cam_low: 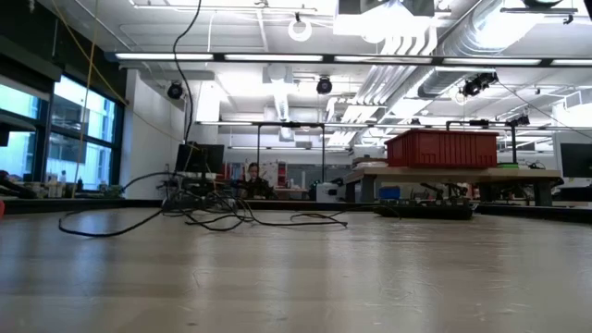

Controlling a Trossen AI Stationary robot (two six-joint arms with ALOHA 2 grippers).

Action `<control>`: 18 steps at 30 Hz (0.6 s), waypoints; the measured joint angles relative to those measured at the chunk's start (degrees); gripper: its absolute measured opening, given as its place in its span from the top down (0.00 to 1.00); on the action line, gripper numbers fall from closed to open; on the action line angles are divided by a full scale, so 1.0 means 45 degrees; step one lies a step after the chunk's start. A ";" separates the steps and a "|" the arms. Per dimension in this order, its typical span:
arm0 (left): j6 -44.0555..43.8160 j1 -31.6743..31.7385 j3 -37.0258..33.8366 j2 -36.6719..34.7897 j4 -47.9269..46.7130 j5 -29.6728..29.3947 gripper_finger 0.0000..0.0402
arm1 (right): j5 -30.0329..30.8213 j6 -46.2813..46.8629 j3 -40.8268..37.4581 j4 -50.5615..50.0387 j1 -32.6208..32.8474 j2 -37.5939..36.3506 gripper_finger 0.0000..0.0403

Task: Coil cords
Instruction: Coil the black wire on the black spool

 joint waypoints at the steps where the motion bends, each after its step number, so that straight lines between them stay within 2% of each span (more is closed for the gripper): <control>1: -0.0402 0.0000 0.0000 0.0034 0.0026 0.0107 1.00 | -0.0022 0.0000 0.0000 0.0281 0.0000 0.0049 1.00; 5: -0.1975 0.0000 0.0000 0.0354 0.0057 0.0300 1.00 | -0.0067 -0.0059 0.0000 0.0771 0.0000 0.0109 1.00; 9: -0.3114 0.0005 0.0000 0.0673 0.0056 0.1142 1.00 | -0.0115 -0.0128 -0.0005 0.1387 0.0005 0.0205 1.00; 18: -0.2517 0.0191 0.0000 0.0595 -0.0292 0.1481 1.00 | -0.0329 -0.0125 -0.0005 0.1695 0.0000 0.0201 1.00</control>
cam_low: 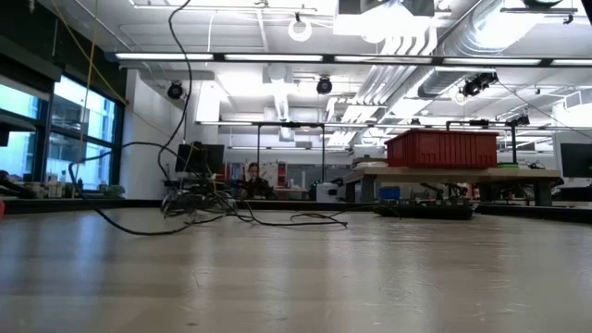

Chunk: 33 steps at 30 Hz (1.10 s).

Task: Coil cords
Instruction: Coil the black wire on the black spool

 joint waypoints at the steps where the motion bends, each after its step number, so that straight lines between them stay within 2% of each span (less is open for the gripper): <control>1: 0.0080 0.0056 0.0000 -0.0099 -0.0078 -0.0042 1.00 | -0.0084 0.0009 0.0000 0.0021 0.0000 0.0000 1.00; 4: -0.0192 0.0115 0.0005 -0.0275 -0.0118 -0.0276 1.00 | -0.0132 0.0035 0.0000 0.0127 -0.0005 -0.0003 1.00; 13: -0.2642 0.0115 0.0024 -0.0528 -0.1297 0.0450 1.00 | -0.0256 -0.0011 0.0000 0.1467 -0.0145 -0.0005 1.00; 17: -0.3615 0.0113 0.0024 -0.0606 -0.1715 0.1393 1.00 | -0.0299 -0.0104 0.0000 0.1504 -0.0389 -0.0049 1.00; 20: -0.3600 0.0110 0.0019 -0.0799 -0.2632 0.1559 1.00 | -0.0243 -0.0096 0.0000 0.1452 -0.0636 -0.0068 1.00; 22: -0.2905 0.0096 -0.0027 -0.1000 -0.3361 0.0784 1.00 | -0.0222 0.0042 0.0005 0.1643 -0.0784 -0.0098 1.00; 25: -0.2060 0.0113 -0.0044 -0.1179 -0.3252 -0.0430 1.00 | -0.0679 0.0500 0.0019 0.1857 -0.0951 -0.0151 1.00; 30: -0.1753 0.0124 0.0001 -0.1574 -0.3882 -0.0449 1.00 | -0.0791 0.0577 0.0019 0.1730 -0.1045 -0.0127 1.00; 33: -0.1020 0.0130 -0.0030 -0.1835 -0.4642 -0.1257 1.00 | -0.0799 0.0458 0.0015 0.1596 -0.1150 -0.0276 1.00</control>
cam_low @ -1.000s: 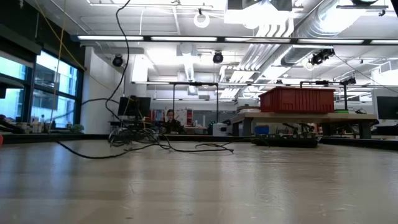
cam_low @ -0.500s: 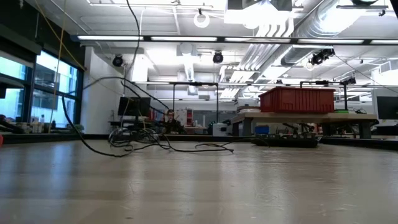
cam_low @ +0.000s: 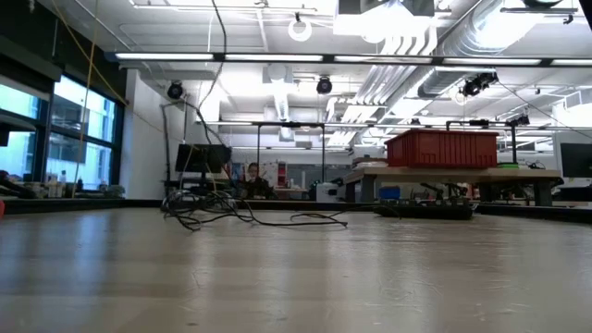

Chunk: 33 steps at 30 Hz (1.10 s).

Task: Coil cords
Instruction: Coil the black wire on the black spool

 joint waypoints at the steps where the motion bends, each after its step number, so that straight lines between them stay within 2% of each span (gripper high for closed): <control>1: 0.0304 0.0010 -0.0004 -0.0134 -0.0205 -0.0323 1.00 | 0.0000 -0.0130 0.0000 -0.0204 -0.0043 -0.0089 1.00; 6: 0.2255 0.0005 0.0025 -0.0922 -0.0890 -0.1674 1.00 | 0.0010 -0.0523 -0.0005 -0.1228 -0.0250 -0.0378 1.00; 10: 0.4866 0.0015 0.0025 -0.1247 -0.0939 -0.2595 1.00 | 0.0015 0.0196 -0.0005 -0.1990 -0.0473 -0.0609 1.00; 16: 0.9246 0.0010 0.0025 -0.1155 -0.0859 -0.3192 1.00 | -0.0937 0.1627 -0.0005 -0.2897 -0.0706 -0.0613 1.00; 20: 1.1062 0.0015 0.0025 -0.0878 -0.0196 -0.3031 1.00 | -0.1090 0.1655 -0.0005 -0.3479 -0.0653 -0.0609 1.00; 24: 1.1981 0.0005 0.0010 -0.0826 0.1006 -0.2236 1.00 | -0.1129 0.2116 -0.0005 -0.3966 -0.0593 -0.0644 1.00; 27: 1.2108 0.0005 0.0030 -0.0888 0.1970 -0.2050 1.00 | -0.1667 0.1766 -0.0005 -0.5822 -0.0588 -0.0906 0.97; 30: 1.1647 0.0006 0.0030 -0.0895 0.2662 -0.2040 1.00 | -0.1453 0.1226 -0.0010 -0.7575 -0.0362 -0.1212 0.88; 33: 1.1639 0.0010 0.0030 -0.0719 0.3225 -0.1949 1.00 | -0.1220 0.1218 -0.0005 -0.7861 -0.0035 -0.1279 0.75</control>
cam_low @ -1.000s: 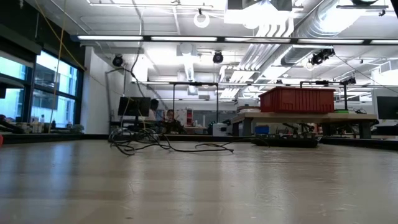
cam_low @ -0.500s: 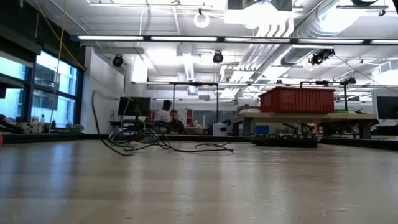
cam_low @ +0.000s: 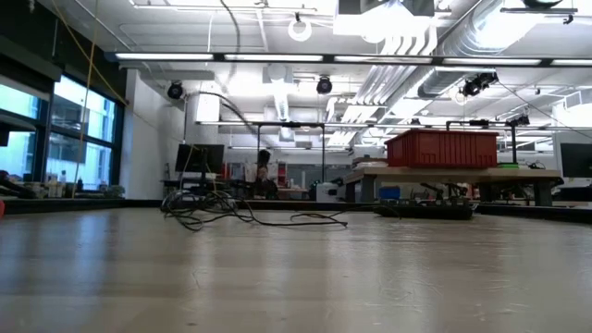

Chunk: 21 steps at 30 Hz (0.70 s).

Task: Coil cords
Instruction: Coil the black wire on the black spool

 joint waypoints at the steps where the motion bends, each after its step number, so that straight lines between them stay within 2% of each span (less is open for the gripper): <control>1: 0.0112 -0.0001 0.0000 0.0084 0.0159 0.0092 1.00 | 0.0170 0.0003 0.0000 -0.0026 0.0102 0.0003 0.70; 5: 0.0196 -0.0005 -0.0003 0.0426 0.0612 0.0215 1.00 | 0.1677 -0.0373 0.0000 -0.0216 0.0415 0.0115 0.57; 8: 0.0201 -0.0005 -0.0010 0.0632 0.0847 0.0249 1.00 | 0.2024 -0.0409 0.0000 -0.0195 0.0420 0.0121 0.52; 16: 0.0139 -0.0001 -0.0010 0.1038 0.0878 0.0414 1.00 | 0.2148 -0.0389 0.0000 -0.0194 0.0423 0.0121 0.55; 21: 0.0133 0.0000 -0.0006 0.1094 0.0880 0.0409 1.00 | 0.1709 -0.0308 0.0000 -0.0208 0.0423 0.0126 0.59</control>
